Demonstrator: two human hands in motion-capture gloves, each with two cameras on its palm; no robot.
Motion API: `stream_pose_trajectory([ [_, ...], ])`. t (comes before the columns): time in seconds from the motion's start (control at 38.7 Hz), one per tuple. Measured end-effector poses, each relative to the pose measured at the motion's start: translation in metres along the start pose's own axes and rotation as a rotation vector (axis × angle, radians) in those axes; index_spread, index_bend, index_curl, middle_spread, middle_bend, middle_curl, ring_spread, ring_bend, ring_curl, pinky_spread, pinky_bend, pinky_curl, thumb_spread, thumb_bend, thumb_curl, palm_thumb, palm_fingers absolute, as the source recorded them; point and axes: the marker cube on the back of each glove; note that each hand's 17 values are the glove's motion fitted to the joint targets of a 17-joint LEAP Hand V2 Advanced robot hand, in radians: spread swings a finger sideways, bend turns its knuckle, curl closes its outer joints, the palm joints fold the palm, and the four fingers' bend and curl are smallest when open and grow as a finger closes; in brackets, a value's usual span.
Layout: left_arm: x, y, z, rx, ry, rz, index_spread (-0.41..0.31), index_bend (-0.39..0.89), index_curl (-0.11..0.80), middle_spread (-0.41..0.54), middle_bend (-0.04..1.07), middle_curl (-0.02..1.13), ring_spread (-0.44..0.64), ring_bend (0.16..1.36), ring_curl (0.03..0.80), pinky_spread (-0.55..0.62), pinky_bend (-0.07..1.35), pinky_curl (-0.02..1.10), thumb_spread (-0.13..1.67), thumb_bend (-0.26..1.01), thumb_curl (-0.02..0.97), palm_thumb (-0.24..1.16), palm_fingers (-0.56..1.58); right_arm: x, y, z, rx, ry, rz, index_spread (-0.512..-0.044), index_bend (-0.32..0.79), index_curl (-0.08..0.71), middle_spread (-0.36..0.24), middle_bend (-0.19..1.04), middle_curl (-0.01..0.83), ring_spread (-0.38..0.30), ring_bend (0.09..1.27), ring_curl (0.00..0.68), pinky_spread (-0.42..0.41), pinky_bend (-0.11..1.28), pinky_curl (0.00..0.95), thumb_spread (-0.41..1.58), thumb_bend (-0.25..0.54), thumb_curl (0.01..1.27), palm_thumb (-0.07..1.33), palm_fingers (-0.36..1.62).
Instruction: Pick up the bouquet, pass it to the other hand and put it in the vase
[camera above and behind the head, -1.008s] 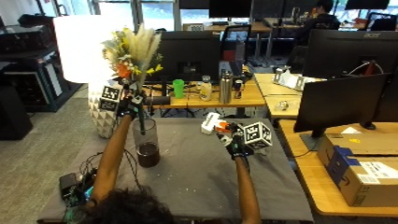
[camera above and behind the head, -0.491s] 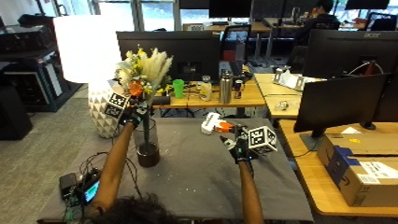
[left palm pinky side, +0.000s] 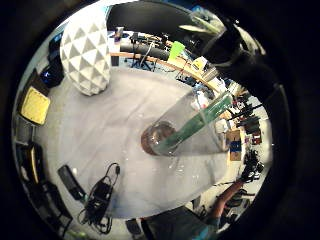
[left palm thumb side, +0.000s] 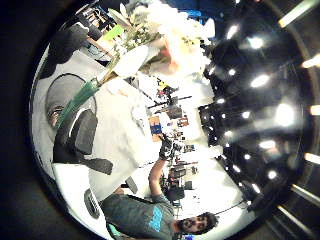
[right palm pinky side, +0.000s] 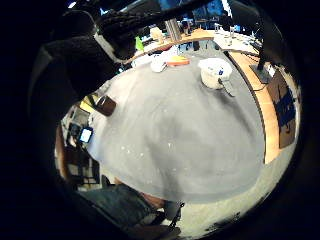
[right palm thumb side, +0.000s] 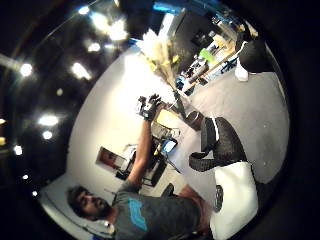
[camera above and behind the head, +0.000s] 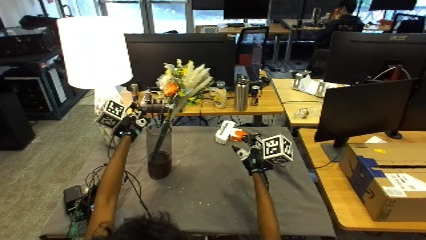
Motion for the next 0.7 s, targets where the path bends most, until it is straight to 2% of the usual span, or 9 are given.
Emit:
stream_pose_trajectory([
  [0.05,-0.003,0.006,-0.005,0.008,-0.030,-0.037,-0.113,0.13,0.330,-0.204,0.32,0.50,-0.22,0.62,0.400,0.20,0.22,0.35,1.19,0.00,0.272,0.70,0.68,0.000,-0.002,0.004,-0.002,-0.004,-0.002,-0.267,0.16,0.400,-0.047,0.18,0.419,0.044,0.19,0.362,0.313,0.28,0.368,1.02,-0.020,0.51,0.89,0.82],
  [0.21,-0.010,0.020,-0.005,-0.007,-0.137,-0.016,-0.126,0.16,0.345,-0.165,0.19,0.47,-0.13,0.54,0.388,0.27,0.26,0.37,1.16,-0.02,0.276,0.70,0.57,-0.004,-0.005,0.018,-0.027,-0.011,-0.015,-0.267,0.16,0.401,-0.047,0.18,0.417,0.044,0.19,0.361,0.313,0.28,0.373,1.02,-0.022,0.51,0.89,0.81],
  [0.23,-0.013,0.021,-0.005,-0.005,-0.137,-0.008,-0.128,0.16,0.345,-0.147,0.15,0.46,-0.10,0.52,0.381,0.28,0.28,0.38,1.14,-0.04,0.271,0.66,0.52,-0.005,-0.005,0.020,-0.032,-0.010,-0.016,-0.267,0.17,0.402,-0.047,0.18,0.417,0.047,0.19,0.361,0.312,0.27,0.372,1.02,-0.021,0.51,0.89,0.81],
  [0.31,-0.018,0.022,-0.005,0.016,-0.059,0.023,-0.131,0.16,0.349,-0.116,0.13,0.43,-0.05,0.50,0.373,0.31,0.30,0.38,1.10,-0.06,0.263,0.60,0.49,-0.005,-0.008,0.028,-0.045,-0.008,-0.023,-0.268,0.17,0.404,-0.047,0.18,0.415,0.049,0.18,0.360,0.316,0.27,0.374,1.02,-0.021,0.51,0.89,0.81],
  [0.39,-0.013,0.028,-0.011,0.031,0.060,0.041,-0.129,0.15,0.347,-0.090,0.13,0.41,-0.01,0.50,0.361,0.33,0.31,0.38,1.07,-0.06,0.258,0.55,0.47,-0.003,-0.011,0.033,-0.051,-0.007,-0.030,-0.268,0.17,0.405,-0.047,0.18,0.414,0.050,0.18,0.357,0.318,0.27,0.376,1.02,-0.021,0.51,0.89,0.81],
  [0.47,-0.010,0.032,-0.019,0.044,0.113,0.064,-0.126,0.14,0.344,-0.066,0.13,0.39,0.03,0.51,0.358,0.35,0.32,0.38,1.05,-0.05,0.254,0.51,0.45,-0.001,-0.012,0.036,-0.052,-0.004,-0.028,-0.269,0.17,0.406,-0.047,0.18,0.413,0.051,0.18,0.356,0.319,0.27,0.377,1.02,-0.021,0.50,0.89,0.80],
  [0.7,-0.003,0.040,-0.038,0.134,0.071,0.130,-0.117,0.13,0.329,-0.026,0.16,0.37,0.09,0.53,0.354,0.38,0.34,0.38,1.01,-0.04,0.254,0.44,0.40,-0.001,-0.015,0.040,-0.056,-0.007,-0.018,-0.270,0.17,0.408,-0.047,0.18,0.407,0.055,0.18,0.353,0.322,0.28,0.383,1.02,-0.022,0.50,0.89,0.79],
])
